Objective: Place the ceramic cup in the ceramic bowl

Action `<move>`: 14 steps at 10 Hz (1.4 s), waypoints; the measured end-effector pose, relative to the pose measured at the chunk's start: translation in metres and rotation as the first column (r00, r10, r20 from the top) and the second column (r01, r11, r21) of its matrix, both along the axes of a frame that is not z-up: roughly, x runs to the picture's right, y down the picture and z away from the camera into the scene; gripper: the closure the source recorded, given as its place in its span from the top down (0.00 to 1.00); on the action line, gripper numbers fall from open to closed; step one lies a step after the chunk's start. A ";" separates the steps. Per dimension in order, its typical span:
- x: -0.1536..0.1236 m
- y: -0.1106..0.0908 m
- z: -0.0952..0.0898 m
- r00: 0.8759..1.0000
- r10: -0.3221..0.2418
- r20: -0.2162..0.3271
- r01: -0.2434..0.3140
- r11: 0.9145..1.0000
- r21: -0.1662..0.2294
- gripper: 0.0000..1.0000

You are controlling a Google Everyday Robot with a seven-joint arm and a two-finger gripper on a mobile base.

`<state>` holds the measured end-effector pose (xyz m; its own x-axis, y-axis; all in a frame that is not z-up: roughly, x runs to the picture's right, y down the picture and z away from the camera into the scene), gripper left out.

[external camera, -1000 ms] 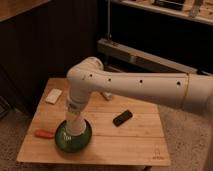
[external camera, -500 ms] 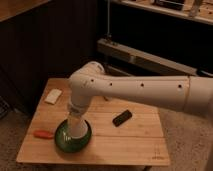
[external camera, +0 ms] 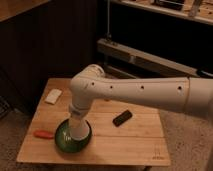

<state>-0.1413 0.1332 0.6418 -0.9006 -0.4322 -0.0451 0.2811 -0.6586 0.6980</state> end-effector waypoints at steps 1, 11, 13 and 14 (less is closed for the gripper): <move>0.000 0.001 0.001 1.000 0.001 -0.003 -0.001 1.000 0.000 0.03; 0.001 0.014 0.010 1.000 -0.008 -0.004 0.008 1.000 0.002 0.73; 0.001 0.015 0.011 1.000 -0.008 -0.004 0.008 1.000 0.001 0.81; 0.001 0.015 0.011 1.000 -0.007 -0.004 0.007 1.000 0.000 0.81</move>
